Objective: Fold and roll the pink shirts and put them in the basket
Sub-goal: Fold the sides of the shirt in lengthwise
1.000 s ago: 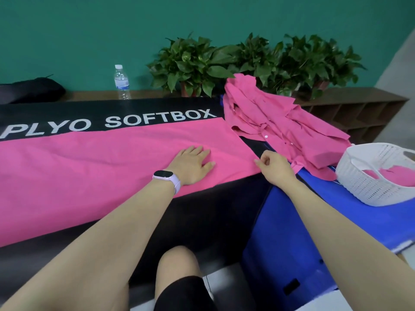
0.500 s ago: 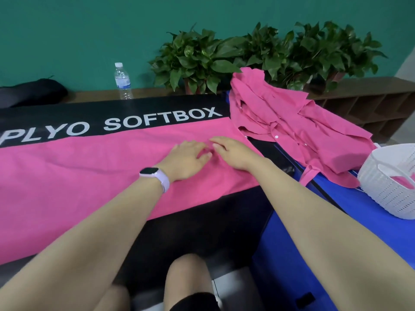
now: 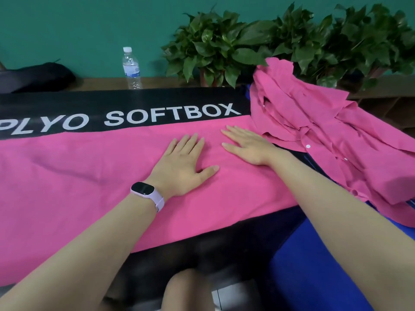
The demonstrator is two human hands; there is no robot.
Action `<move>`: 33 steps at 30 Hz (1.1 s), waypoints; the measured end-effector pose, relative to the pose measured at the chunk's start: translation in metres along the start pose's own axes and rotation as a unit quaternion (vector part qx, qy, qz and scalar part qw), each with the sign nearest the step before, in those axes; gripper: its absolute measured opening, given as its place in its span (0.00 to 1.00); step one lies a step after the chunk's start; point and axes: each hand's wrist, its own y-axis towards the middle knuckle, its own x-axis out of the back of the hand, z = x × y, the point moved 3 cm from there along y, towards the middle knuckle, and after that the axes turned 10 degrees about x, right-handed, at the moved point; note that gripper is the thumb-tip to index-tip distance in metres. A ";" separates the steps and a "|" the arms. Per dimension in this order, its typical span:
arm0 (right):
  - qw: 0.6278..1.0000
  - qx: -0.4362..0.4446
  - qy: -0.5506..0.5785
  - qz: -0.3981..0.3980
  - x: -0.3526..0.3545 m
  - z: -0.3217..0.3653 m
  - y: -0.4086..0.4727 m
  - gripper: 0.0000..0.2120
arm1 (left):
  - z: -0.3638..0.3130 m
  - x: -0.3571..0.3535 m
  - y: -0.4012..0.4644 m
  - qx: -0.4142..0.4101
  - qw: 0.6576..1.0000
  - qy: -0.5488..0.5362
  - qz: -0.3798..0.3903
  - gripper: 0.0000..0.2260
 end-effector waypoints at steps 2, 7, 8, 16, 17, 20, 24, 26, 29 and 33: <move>1.000 -0.016 -0.005 -0.008 0.002 -0.016 0.010 0.39 | -0.004 0.006 -0.004 -0.068 0.997 -0.007 -0.041 0.34; 0.998 -0.051 -0.019 -0.010 0.009 -0.034 0.020 0.38 | -0.011 0.005 -0.008 -0.139 0.989 -0.034 0.029 0.26; 0.998 -0.056 -0.035 -0.003 0.012 -0.033 0.021 0.37 | -0.011 0.004 -0.007 -0.135 0.989 -0.018 0.053 0.28; 0.986 0.028 0.138 -0.086 -0.003 0.104 -0.036 0.31 | -0.015 0.001 -0.003 -0.116 0.989 0.034 0.085 0.46; 0.989 0.035 0.125 -0.078 -0.015 0.114 -0.051 0.33 | -0.014 0.001 -0.003 -0.115 0.989 0.040 0.086 0.47; 0.996 -0.051 0.040 -0.056 -0.029 0.093 -0.085 0.38 | -0.011 0.001 -0.006 -0.092 0.991 0.041 0.091 0.52; 0.992 -0.118 0.019 -0.036 -0.022 0.045 -0.119 0.47 | -0.007 0.010 -0.020 -0.033 0.994 0.029 0.095 0.48; 0.989 -0.144 0.020 -0.035 -0.021 0.028 -0.135 0.49 | -0.004 0.017 -0.032 0.007 0.994 0.037 0.101 0.42; 0.990 -0.129 -0.014 -0.063 -0.020 0.029 -0.154 0.47 | 0.000 0.016 -0.082 0.005 0.995 0.012 0.104 0.42; 0.976 0.067 -0.170 -0.115 -0.038 0.070 -0.171 0.46 | -0.015 0.002 -0.150 -0.067 0.993 0.086 -0.037 0.42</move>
